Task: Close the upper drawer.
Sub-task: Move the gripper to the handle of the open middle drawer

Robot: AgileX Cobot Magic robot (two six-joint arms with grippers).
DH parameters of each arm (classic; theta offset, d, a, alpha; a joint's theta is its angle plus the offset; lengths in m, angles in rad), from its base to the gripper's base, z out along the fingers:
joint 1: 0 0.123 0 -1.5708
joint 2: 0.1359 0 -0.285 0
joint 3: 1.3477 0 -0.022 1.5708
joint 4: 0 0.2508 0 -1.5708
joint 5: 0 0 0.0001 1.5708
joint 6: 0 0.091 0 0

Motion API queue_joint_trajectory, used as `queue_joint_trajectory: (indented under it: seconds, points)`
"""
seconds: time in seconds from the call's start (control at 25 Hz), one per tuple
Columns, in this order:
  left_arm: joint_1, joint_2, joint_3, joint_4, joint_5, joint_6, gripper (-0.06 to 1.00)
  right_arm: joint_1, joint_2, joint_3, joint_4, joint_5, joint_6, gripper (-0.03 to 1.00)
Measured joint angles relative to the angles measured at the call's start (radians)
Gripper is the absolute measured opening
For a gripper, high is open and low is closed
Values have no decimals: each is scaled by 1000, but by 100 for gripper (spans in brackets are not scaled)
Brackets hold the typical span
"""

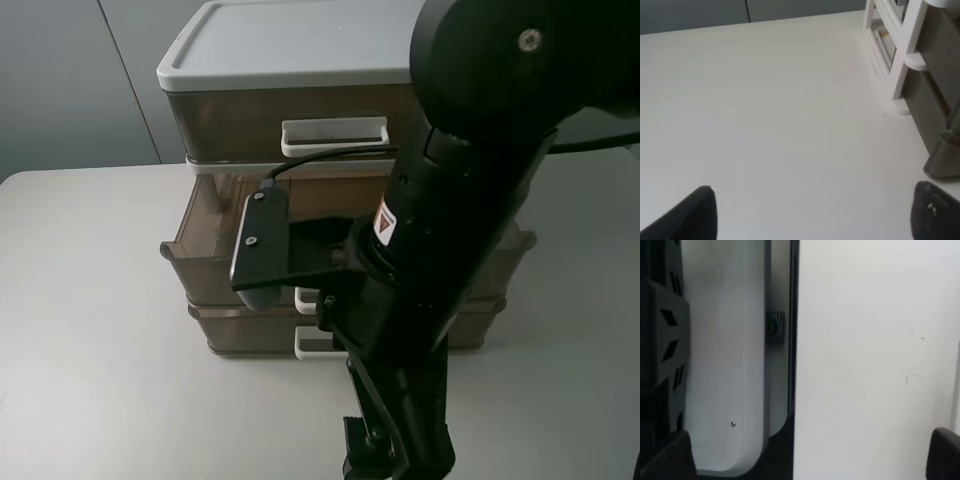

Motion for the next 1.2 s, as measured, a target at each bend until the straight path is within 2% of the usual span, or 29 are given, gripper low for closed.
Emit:
queue_joint_trajectory:
  seconds: [0.6,1.04,1.2]
  points:
    - [0,0,0,0,0,0,74,2,46,0,-93,-34,0,70]
    - [0,0,0,0,0,0,74,2,46,0,-96,-38,0,70]
    - [0,0,0,0,0,0,74,2,46,0,-96,-68,2,70]
